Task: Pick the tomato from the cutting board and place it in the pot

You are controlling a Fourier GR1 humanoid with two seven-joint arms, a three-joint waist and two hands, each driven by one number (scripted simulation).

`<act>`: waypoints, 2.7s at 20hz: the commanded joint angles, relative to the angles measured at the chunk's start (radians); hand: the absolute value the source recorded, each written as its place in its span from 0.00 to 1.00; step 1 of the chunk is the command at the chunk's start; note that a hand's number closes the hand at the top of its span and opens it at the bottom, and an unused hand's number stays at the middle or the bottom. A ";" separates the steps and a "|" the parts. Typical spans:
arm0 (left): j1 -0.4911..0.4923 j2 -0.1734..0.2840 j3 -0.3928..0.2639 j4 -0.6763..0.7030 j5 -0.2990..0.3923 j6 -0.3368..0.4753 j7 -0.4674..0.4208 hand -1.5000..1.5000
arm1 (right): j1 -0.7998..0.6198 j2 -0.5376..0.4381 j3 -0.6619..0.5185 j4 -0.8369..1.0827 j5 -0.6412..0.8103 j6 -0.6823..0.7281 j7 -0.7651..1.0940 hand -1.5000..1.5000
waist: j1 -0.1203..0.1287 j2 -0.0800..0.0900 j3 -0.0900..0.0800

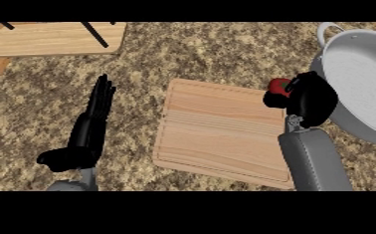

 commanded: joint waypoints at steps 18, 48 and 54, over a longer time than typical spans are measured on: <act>-0.051 -0.027 -0.034 0.047 -0.018 -0.007 0.009 0.50 | -0.717 -0.249 -0.364 0.669 0.427 0.108 0.378 1.00 | 0.051 -0.005 0.002; -0.001 -0.006 0.031 0.024 -0.004 -0.002 0.017 0.50 | -0.534 -0.323 -0.805 0.898 0.289 -0.204 0.207 1.00 | -0.056 -0.039 0.005; 0.016 -0.019 0.016 -0.016 -0.033 0.033 0.046 0.50 | -0.481 -0.328 -0.913 0.938 0.185 -0.231 0.124 0.00 | -0.058 -0.042 0.006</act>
